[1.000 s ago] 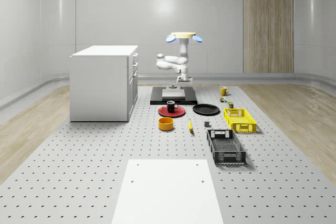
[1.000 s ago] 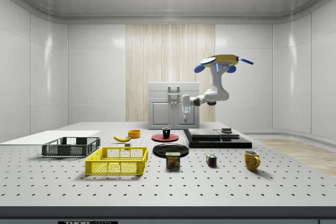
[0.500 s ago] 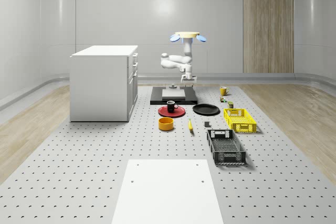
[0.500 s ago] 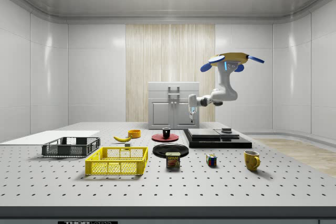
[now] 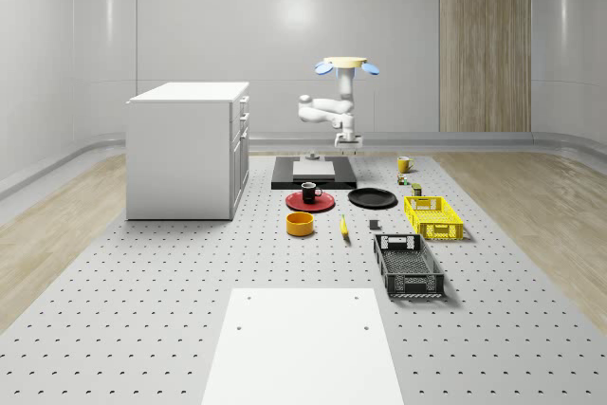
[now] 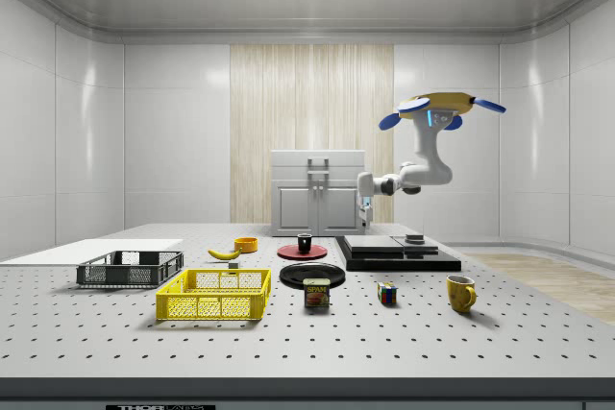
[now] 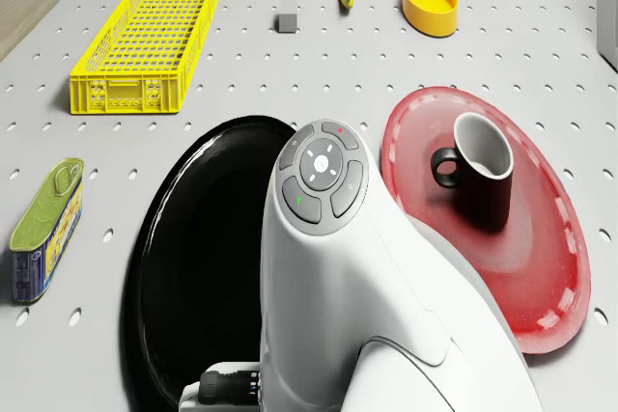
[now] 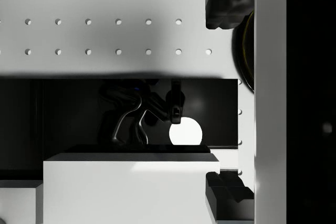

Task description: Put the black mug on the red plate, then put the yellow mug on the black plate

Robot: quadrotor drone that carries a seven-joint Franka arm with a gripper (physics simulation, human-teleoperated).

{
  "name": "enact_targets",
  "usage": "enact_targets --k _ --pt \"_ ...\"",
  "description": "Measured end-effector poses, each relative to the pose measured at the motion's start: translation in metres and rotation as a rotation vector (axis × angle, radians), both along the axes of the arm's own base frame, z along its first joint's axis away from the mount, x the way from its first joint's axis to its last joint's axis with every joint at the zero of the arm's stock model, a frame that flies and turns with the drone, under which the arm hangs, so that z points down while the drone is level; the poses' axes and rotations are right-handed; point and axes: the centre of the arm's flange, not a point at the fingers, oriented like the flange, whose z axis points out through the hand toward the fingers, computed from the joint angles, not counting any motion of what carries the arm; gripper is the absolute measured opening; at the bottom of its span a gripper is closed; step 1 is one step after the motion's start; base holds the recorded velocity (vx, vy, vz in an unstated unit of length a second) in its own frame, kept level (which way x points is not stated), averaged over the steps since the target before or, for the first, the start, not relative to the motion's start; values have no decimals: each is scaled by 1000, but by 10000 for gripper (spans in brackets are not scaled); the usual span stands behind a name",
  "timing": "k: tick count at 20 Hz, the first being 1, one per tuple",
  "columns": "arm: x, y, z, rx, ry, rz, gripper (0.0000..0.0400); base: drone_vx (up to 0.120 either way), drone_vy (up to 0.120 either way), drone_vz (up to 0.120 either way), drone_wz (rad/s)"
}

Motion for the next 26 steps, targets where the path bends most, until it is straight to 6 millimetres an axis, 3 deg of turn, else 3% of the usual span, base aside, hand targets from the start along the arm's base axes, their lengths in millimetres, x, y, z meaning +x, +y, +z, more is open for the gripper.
enact_targets --k 26 --pt "0 0 0 0 0 0 400 -120 120 0 0"
